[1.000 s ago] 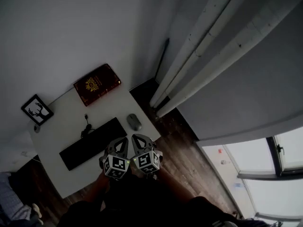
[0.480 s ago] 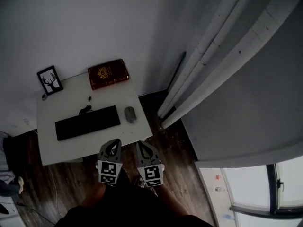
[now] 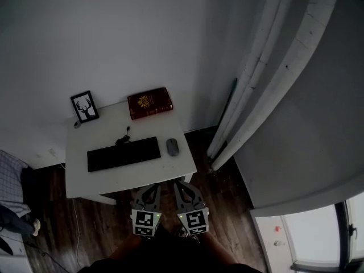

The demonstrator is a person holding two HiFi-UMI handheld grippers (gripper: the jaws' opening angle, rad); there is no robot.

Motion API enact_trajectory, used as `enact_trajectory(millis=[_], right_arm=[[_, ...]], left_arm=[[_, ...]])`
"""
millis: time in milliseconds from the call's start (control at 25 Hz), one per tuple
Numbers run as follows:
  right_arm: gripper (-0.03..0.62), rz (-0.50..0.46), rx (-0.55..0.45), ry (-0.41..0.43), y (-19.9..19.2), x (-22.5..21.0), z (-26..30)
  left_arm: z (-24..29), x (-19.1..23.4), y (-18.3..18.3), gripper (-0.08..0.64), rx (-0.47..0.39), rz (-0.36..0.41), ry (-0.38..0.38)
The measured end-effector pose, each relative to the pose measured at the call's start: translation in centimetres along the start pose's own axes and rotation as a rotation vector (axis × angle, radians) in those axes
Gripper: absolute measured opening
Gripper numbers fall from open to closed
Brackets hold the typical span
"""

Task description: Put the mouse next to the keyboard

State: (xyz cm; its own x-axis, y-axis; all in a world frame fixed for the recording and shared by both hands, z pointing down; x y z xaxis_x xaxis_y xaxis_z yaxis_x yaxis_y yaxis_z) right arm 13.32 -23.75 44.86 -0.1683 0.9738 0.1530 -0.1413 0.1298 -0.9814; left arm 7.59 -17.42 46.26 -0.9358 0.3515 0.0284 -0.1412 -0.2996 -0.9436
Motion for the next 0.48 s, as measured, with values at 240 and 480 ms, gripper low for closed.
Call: enact_trajectory(millis=[240,480], right_arm=[[0.02,-0.034,-0.037,-0.007,1.2,0.2,-0.9],[0.02,-0.033,-0.036,-0.016,1.6,0.7,-1.2]], left_arm=[[-0.5,0.0,0.7,0.003,-0.024,0.002,-0.016],[-0.7,-1.2,1.2,0.003,-0.03,0.01,-0.055]])
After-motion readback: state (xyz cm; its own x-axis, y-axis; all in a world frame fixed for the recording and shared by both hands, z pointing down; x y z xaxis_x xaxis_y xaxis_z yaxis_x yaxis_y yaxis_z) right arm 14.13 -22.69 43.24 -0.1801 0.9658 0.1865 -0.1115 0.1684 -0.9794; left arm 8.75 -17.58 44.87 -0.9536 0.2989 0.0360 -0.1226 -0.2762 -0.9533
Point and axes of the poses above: the fingertips, and each gripper's own axes: z forward along the fingers, x to its left, y out of its top, the point moved 2 cm from there along -z, backward along the fingers, and after that the axes turned 6 degrees about -z, right-handed, at the moved point
